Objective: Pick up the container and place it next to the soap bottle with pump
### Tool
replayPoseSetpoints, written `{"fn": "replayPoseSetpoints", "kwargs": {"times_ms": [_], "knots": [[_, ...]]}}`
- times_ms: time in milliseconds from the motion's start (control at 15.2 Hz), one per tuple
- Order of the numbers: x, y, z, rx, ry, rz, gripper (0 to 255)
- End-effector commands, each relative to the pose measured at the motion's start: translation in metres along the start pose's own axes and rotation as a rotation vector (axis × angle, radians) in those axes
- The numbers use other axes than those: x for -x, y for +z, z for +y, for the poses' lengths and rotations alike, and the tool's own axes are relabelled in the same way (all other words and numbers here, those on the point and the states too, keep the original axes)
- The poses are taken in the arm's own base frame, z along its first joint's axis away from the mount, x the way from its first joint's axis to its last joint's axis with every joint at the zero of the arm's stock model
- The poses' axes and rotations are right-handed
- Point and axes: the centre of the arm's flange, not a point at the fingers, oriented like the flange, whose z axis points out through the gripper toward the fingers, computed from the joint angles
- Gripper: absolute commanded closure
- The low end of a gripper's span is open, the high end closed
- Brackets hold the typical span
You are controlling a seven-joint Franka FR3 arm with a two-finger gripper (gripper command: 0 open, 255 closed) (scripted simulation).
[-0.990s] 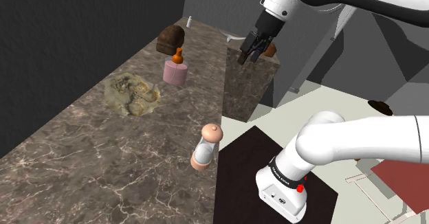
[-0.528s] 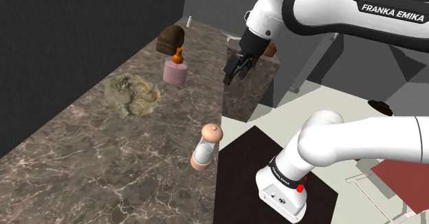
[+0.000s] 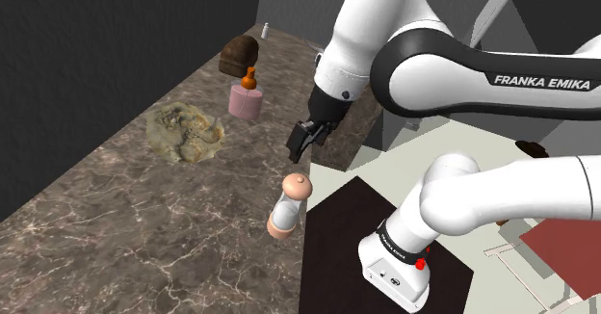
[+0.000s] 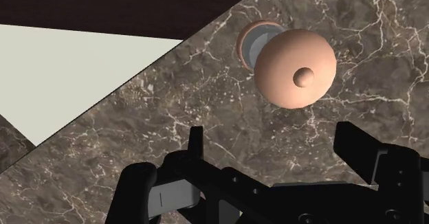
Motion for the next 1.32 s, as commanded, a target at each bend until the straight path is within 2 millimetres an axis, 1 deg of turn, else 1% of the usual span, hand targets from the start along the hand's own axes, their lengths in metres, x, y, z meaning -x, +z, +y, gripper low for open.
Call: {"fn": "replayPoseSetpoints", "kwargs": {"times_ms": [0, 66, 132, 594, 660, 1122, 1188, 1254], "knots": [[0.005, 0.015, -0.024, 0.014, -0.004, -0.006, 0], [0.008, 0.023, -0.035, 0.021, -0.007, -0.009, 0], [0.01, 0.027, -0.042, 0.025, -0.009, -0.011, 0], [0.01, 0.064, -0.041, 0.025, -0.009, -0.011, 0], [0.01, 0.067, -0.041, 0.025, -0.009, -0.011, 0], [0.01, 0.067, -0.041, 0.026, -0.009, -0.011, 0], [0.01, 0.067, -0.041, 0.026, -0.009, -0.011, 255], [0.01, 0.067, -0.041, 0.026, -0.009, -0.011, 255]]}}
